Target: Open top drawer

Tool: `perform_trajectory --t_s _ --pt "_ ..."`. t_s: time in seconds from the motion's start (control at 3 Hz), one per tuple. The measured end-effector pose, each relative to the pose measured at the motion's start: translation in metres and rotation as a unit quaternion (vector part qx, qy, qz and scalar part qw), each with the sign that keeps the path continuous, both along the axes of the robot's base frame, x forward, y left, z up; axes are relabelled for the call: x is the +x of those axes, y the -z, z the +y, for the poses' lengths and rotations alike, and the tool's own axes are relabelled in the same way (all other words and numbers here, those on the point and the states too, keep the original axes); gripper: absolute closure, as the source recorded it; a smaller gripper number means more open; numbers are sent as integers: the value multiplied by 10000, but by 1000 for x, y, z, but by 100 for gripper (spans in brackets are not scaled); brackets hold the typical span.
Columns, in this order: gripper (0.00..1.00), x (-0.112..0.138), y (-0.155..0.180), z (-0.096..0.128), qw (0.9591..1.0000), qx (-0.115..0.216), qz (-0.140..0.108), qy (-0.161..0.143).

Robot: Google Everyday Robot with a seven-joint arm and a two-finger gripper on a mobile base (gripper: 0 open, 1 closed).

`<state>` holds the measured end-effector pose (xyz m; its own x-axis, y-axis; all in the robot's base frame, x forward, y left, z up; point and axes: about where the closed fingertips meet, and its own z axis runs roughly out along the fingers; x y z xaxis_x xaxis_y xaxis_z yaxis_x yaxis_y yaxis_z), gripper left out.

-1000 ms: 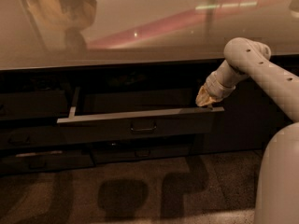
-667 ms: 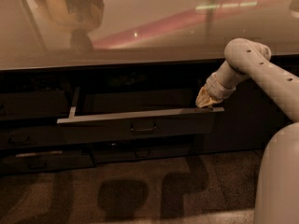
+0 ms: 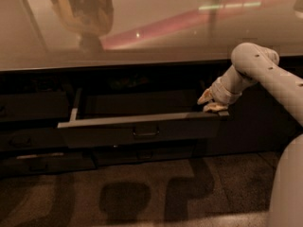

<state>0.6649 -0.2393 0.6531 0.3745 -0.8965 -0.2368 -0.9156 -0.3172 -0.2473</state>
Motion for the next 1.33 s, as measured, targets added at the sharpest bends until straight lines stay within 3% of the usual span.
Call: perform_trajectory --t_s 0.33,1.0,1.33 --pt "0 1 -7 4 10000 0 0 0" --pt "0 4 -9 19 10000 0 -1 1" --pt "0 1 -20 15 9997 -76 -145 181"
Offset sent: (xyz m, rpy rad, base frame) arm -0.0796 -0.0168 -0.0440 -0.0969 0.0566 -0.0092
